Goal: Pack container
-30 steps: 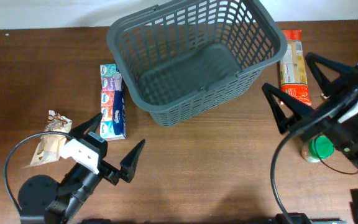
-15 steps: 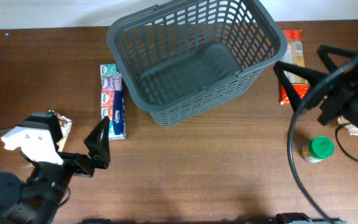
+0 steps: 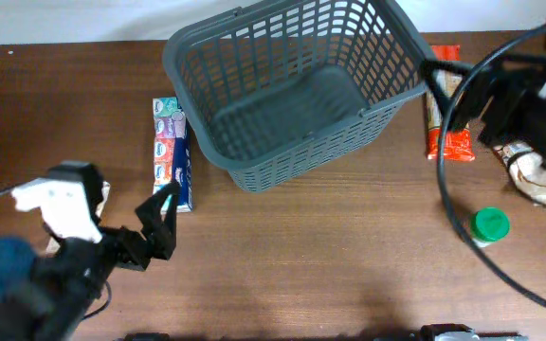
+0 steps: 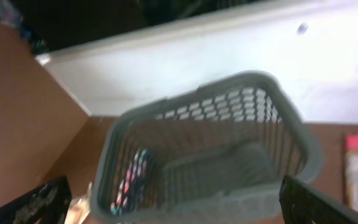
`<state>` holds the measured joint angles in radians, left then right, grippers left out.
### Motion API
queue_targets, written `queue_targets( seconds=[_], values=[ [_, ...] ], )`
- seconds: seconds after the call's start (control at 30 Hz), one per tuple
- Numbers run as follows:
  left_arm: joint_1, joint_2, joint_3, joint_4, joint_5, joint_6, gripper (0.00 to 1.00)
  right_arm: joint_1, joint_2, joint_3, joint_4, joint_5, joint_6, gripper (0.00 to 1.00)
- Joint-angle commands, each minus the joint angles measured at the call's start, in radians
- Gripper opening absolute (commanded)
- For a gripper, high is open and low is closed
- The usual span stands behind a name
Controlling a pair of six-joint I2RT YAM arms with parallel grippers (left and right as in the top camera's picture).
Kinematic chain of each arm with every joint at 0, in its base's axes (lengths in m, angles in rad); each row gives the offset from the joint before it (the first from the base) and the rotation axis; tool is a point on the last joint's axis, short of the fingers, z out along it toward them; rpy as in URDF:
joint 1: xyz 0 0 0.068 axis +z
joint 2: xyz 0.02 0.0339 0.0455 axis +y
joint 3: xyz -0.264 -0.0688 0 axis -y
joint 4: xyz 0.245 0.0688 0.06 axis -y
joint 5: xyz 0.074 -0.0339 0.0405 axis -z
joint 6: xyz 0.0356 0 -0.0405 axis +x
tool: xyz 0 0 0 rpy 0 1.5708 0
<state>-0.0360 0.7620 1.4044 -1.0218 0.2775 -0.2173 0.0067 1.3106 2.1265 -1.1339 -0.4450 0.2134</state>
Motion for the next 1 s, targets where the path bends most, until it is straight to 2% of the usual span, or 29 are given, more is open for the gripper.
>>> queue_targets(
  seconds=[0.0, 0.07, 0.17, 0.23, 0.37, 0.4, 0.5, 0.77, 0.97],
  values=[
    [-0.014, 0.113, 0.07, -0.106, 0.019, -0.033, 1.0, 0.006, 0.062, 0.12, 0.0, 0.045, 0.002, 0.99],
    [-0.075, 0.181, 0.12, -0.17, 0.023, -0.038, 1.0, 0.006, 0.108, 0.192, -0.015, 0.04, 0.002, 0.99],
    [-0.198, 0.254, 0.183, -0.18, 0.014, -0.042, 1.0, 0.006, 0.172, 0.277, -0.039, 0.02, 0.002, 0.99],
    [-0.305, 0.297, 0.23, -0.175, -0.046, -0.06, 1.0, 0.006, 0.212, 0.317, -0.049, 0.019, 0.002, 0.99],
    [-0.547, 0.377, 0.325, -0.208, -0.327, -0.111, 1.0, 0.007, 0.272, 0.336, -0.056, 0.019, 0.005, 0.99],
    [-0.649, 0.417, 0.357, -0.256, -0.472, -0.161, 1.0, 0.008, 0.294, 0.336, -0.072, 0.02, 0.004, 0.99],
    [-0.761, 0.48, 0.386, -0.335, -0.601, -0.231, 1.0, 0.008, 0.328, 0.336, -0.107, 0.044, 0.001, 0.98],
    [-0.848, 0.573, 0.394, -0.379, -0.509, -0.261, 1.0, 0.036, 0.419, 0.336, -0.131, 0.129, -0.068, 0.99],
    [-0.909, 0.592, 0.394, -0.379, -0.501, -0.261, 1.0, 0.095, 0.512, 0.336, -0.111, 0.129, -0.165, 0.99]
  ],
)
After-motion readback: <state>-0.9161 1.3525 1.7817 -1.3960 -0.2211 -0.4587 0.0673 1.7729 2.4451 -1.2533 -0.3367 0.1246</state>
